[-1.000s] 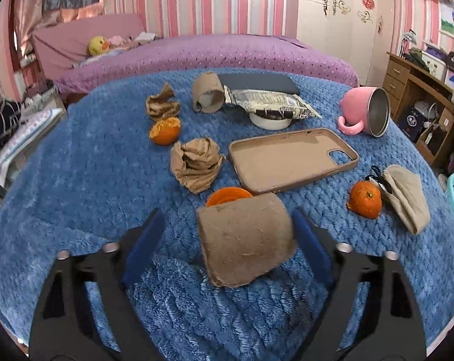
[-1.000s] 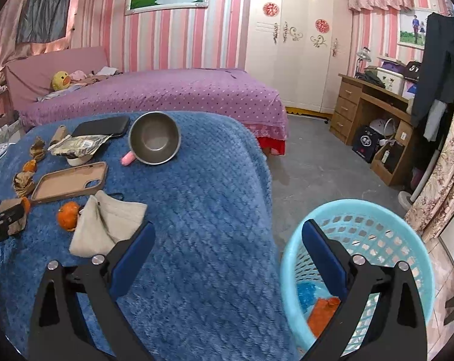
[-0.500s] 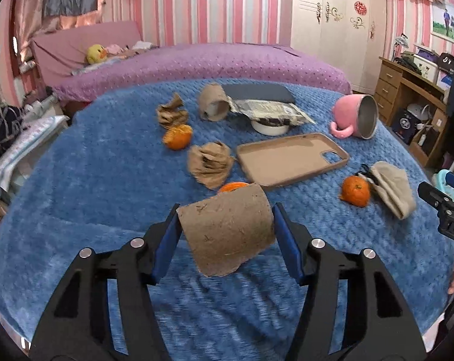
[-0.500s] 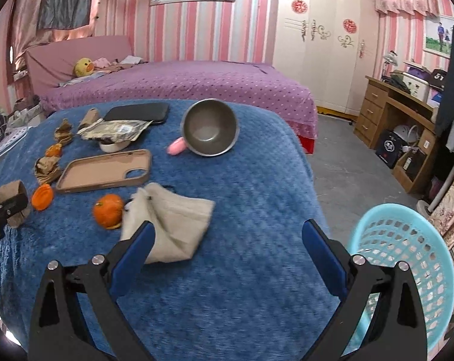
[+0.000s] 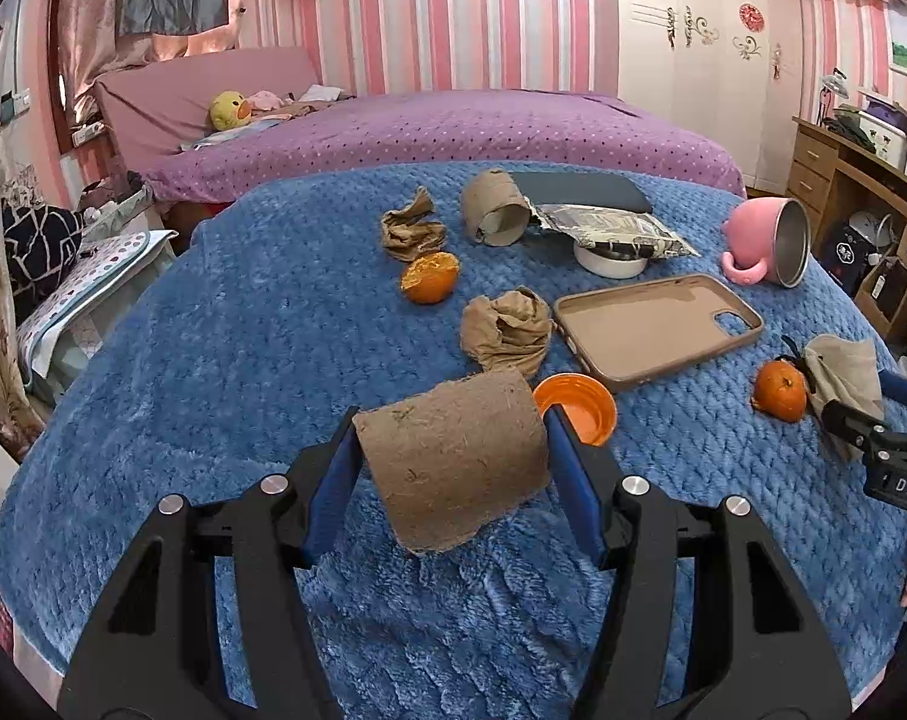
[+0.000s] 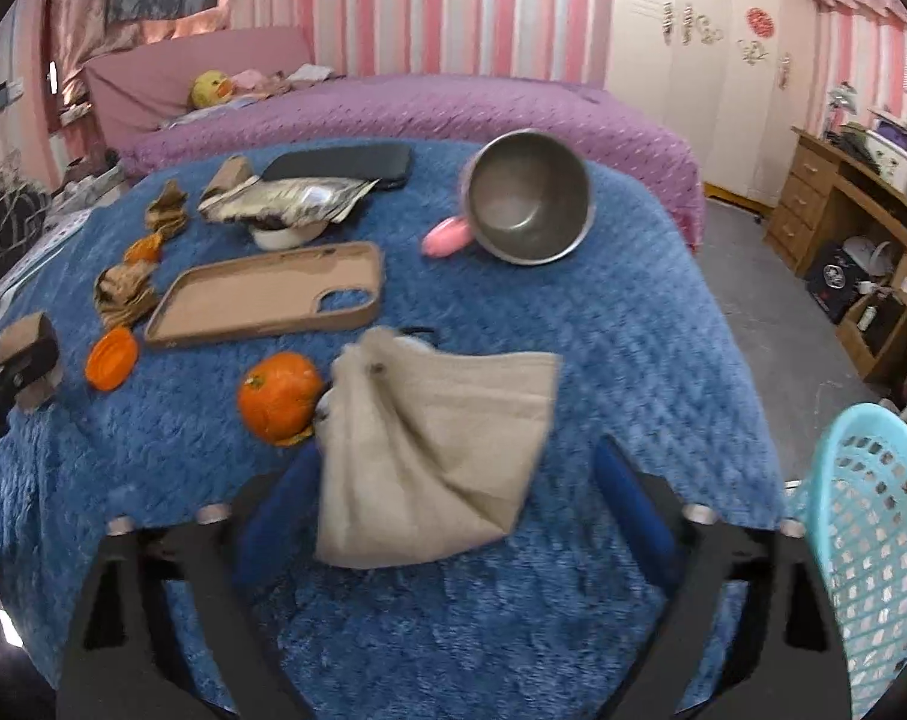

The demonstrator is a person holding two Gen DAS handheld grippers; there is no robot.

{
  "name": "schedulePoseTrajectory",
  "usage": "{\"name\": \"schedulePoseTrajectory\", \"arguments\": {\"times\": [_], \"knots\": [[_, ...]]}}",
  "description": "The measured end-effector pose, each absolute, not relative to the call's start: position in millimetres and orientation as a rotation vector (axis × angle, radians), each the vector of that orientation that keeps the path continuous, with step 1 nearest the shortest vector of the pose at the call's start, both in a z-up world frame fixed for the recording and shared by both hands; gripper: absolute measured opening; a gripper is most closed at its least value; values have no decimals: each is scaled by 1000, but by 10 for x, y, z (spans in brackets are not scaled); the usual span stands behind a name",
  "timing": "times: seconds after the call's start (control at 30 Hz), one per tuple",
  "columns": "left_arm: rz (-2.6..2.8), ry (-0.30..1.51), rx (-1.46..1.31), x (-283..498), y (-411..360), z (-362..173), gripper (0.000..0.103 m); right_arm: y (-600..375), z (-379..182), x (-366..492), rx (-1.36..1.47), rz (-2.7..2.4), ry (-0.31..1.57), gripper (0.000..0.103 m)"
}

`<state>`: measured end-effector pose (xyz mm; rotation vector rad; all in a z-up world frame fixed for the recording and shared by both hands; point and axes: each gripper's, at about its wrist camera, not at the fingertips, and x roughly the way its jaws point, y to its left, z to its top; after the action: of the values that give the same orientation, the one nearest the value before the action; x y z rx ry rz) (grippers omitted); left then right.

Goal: Collect trash
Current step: 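Grasp the beige cloth bag with the right gripper, then carry the tube and cloth bag to the blue basket and release both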

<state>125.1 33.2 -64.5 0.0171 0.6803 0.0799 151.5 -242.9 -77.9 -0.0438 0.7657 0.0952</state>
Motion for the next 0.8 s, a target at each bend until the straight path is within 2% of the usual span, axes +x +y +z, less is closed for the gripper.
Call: {"name": "schedulePoseTrajectory", "arguments": {"times": [0.03,0.17,0.33,0.8], "knots": [[79,679,11,1260,340,-641,59,-2422,-793,1526,-37,114,775,68],[72,675,12,1260,319,-642,59,-2409,-791,1517,-23,158,768,49],[62,669,18,1245,288,-631,59,-2411,-728,1464,-30,183,736,38],[22,635,25,1130,119,-575,59,-2782,-452,1222,-35,138,640,38]]}}
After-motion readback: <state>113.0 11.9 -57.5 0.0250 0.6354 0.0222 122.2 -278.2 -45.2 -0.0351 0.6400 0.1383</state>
